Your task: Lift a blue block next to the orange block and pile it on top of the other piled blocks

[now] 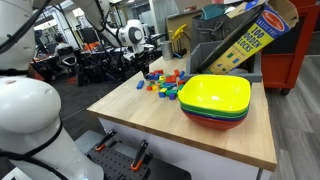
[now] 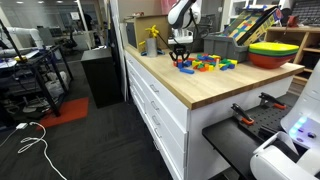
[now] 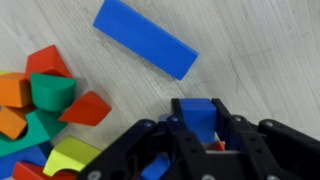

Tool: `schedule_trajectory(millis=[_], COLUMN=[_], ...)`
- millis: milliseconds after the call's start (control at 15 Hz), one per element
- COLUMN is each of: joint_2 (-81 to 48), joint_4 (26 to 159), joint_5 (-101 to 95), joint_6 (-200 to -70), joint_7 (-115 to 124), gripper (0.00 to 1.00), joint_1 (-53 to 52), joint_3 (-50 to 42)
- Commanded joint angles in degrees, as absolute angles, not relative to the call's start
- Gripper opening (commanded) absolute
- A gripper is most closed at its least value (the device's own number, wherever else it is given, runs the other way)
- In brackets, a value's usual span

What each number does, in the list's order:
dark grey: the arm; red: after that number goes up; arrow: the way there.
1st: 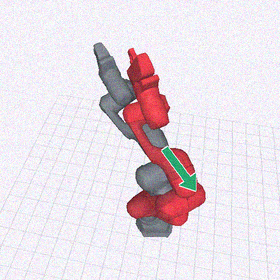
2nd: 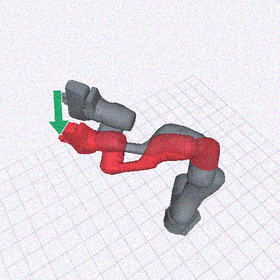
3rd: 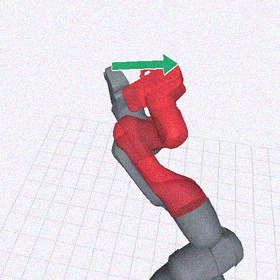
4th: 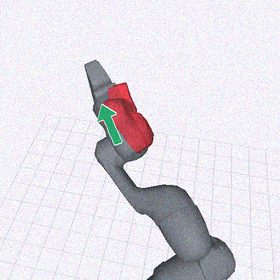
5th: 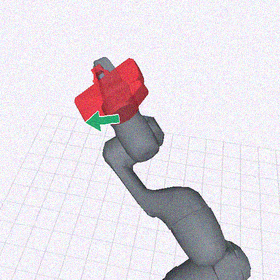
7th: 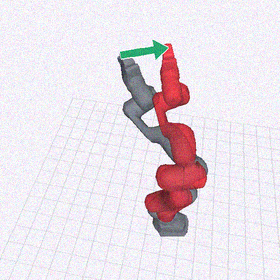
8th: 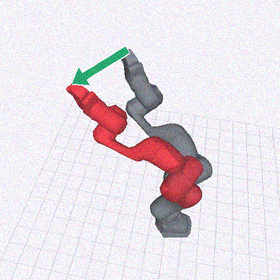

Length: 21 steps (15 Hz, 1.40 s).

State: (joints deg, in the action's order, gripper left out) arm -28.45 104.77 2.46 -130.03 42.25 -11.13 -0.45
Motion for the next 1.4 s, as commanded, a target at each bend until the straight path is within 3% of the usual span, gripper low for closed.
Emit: schedule_trajectory(millis=[0,1333], joint_2=[-25.15,-22.3], joint_4=[106.11,107.47], joint_5=[1.09,2.91], joint_6=[-128.97,-128.6], joint_7=[45.02,61.9], gripper=[0.08,0.08], joint_1=[-11.62,-4.97], joint_3=[-2.19,-7.45])
